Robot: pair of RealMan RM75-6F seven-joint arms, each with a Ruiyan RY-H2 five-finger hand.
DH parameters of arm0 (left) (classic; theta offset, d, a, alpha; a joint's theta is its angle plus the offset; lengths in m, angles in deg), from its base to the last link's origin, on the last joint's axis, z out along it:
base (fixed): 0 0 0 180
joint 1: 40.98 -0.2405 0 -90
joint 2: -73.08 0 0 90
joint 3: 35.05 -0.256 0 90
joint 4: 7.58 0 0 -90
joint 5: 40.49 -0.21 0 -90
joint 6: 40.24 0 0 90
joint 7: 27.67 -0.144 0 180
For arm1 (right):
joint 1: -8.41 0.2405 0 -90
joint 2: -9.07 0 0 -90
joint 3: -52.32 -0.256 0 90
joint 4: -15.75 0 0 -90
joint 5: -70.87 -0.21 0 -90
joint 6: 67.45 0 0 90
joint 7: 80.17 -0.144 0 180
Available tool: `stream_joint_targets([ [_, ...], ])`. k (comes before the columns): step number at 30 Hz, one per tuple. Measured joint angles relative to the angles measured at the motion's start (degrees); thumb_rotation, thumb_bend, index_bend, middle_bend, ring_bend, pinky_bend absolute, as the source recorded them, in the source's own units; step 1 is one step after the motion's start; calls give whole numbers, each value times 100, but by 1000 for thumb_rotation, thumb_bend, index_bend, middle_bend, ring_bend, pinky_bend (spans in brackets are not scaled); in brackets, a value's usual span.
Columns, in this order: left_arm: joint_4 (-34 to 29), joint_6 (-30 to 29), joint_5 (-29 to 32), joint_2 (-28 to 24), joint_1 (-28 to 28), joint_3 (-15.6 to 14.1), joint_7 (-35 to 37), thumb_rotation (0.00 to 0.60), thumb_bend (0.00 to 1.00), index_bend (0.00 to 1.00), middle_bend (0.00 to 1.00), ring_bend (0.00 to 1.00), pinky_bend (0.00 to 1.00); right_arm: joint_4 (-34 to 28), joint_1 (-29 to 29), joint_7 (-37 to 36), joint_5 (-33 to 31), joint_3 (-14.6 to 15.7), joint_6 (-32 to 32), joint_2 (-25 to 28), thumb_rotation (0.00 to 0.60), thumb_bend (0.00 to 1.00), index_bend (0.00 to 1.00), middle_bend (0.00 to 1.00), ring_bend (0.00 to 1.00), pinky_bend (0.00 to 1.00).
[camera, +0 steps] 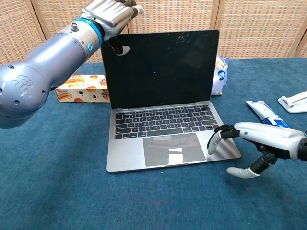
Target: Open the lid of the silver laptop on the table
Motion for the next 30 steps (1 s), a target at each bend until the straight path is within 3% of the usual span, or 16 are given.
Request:
stream_joint_targets([
  [6,115,45,116,-19,101,54,85,545,368,0,0,0,0,-3,-7,-17,1,7,-38,9,600,414,317,238,17,101],
  [12,-233,-73,-18,-217,28,42,354,547,363,0,0,0,0,-112,-26,-52,46,-14,-180,128,600,414,317,238,17,101],
  [24,-2230,-435,-204,-1328,-759,-294,871,553,368,0,0,0,0,-601,-161,-113,226,-116,-800,641,600,414,317,237,17,101],
  [30,-3338,-954,-544,-2254,-1582,-739,1252,553,369,0,0,0,0,-799,-455,-12,181,-150,-1316,1098,600,414,304,209,17,101],
])
